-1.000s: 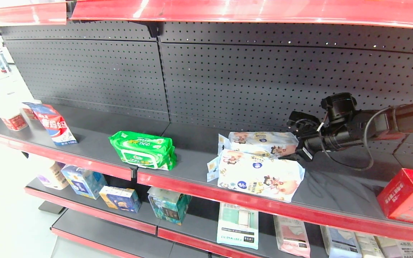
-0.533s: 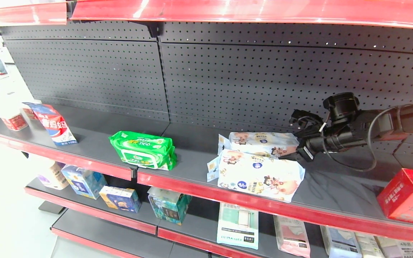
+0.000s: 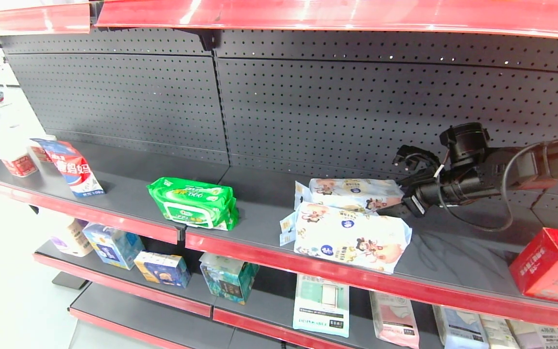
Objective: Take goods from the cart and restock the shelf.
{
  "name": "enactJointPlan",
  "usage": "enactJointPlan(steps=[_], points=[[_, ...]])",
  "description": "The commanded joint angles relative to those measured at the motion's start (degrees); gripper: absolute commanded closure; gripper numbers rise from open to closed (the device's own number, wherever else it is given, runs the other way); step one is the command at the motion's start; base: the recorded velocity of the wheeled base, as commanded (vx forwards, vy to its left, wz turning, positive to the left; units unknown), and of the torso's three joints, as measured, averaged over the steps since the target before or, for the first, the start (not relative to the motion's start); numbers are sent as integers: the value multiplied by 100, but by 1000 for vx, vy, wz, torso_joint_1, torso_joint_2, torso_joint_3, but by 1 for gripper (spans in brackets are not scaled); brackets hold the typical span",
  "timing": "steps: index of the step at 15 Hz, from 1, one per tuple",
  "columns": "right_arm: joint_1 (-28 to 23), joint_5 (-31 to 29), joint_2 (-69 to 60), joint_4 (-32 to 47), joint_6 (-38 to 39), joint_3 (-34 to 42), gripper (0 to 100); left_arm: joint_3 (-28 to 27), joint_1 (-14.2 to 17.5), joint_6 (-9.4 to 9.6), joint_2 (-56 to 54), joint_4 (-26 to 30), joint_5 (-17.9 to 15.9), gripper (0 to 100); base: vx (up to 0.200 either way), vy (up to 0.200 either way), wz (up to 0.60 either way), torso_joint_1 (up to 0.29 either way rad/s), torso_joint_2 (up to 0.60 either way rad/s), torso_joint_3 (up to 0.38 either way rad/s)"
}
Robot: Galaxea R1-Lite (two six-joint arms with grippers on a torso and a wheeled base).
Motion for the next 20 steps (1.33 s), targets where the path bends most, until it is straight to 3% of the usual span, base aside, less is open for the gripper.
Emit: enactJointPlan(steps=[1,20], points=[[6,-3,-4,-2,23,-6,0,0,1,2,7,-2,2,0,0,0,0,0,0,0],[-425,128,-83,-2,102,-67,0,0,1,2,7,-2,2,0,0,0,0,0,0,0]])
